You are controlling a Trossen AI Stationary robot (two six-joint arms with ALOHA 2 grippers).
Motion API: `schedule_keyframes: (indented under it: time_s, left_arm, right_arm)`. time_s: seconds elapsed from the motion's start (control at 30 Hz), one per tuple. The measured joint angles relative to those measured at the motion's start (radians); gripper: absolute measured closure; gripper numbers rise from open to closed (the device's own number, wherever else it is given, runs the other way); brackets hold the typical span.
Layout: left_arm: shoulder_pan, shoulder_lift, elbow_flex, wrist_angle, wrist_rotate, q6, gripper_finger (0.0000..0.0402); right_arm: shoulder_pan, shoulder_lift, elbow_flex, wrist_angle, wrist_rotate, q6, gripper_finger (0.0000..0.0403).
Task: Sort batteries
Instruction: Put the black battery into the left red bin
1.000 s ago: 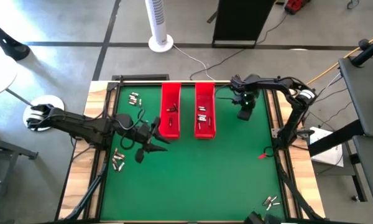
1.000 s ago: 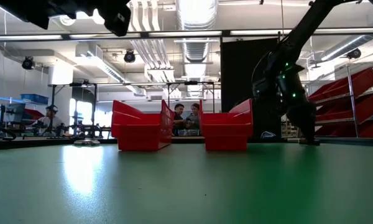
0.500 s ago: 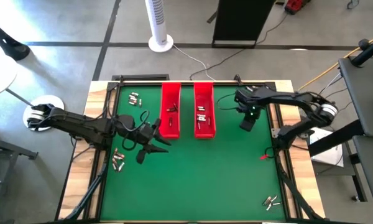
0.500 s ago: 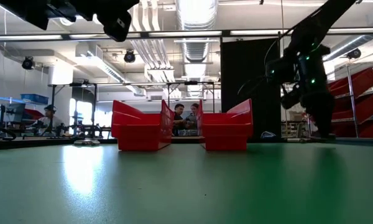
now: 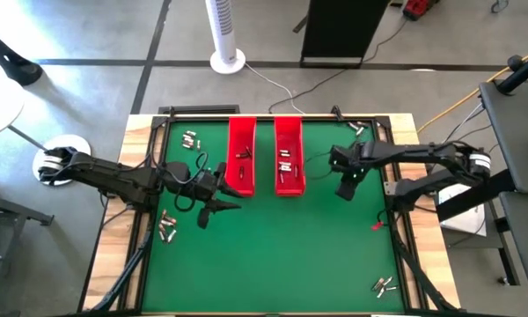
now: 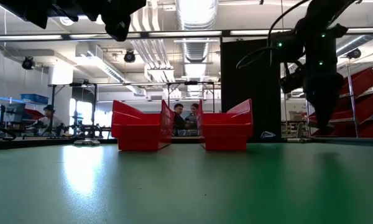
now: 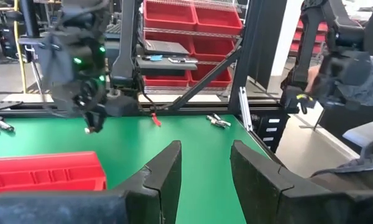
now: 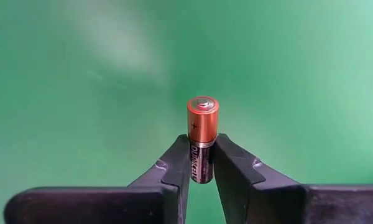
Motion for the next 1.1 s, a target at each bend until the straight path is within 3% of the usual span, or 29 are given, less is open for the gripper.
schedule_keyframes:
  time_s: [0.4, 0.53, 0.67, 0.83, 1.1]
  left_arm:
    - [0.0, 0.0, 0.0, 0.005, 0.0, 0.002, 0.0283]
    - [0.0, 0.0, 0.0, 0.008, 0.0, 0.018, 0.0283]
    - [-0.006, 0.0, 0.0, 0.039, 0.0, 0.029, 0.0283]
    - [-0.034, 0.0, 0.007, 0.079, 0.0, -0.012, 0.0283]
    - [-0.163, -0.004, 0.071, -0.013, -0.002, -0.019, 0.0283]
  right_arm:
    - [0.469, 0.026, -0.083, 0.328, -0.045, 0.323, 0.0351]
    - [0.593, 0.084, -0.069, 0.451, 0.023, 0.384, 0.0354]
    - [0.654, 0.194, -0.033, 0.542, 0.12, 0.383, 0.0357]
    - [0.685, 0.352, 0.054, 0.691, 0.129, 0.345, 0.0356]
    - [0.692, 0.538, 0.261, 0.708, 0.127, 0.3, 0.0364]
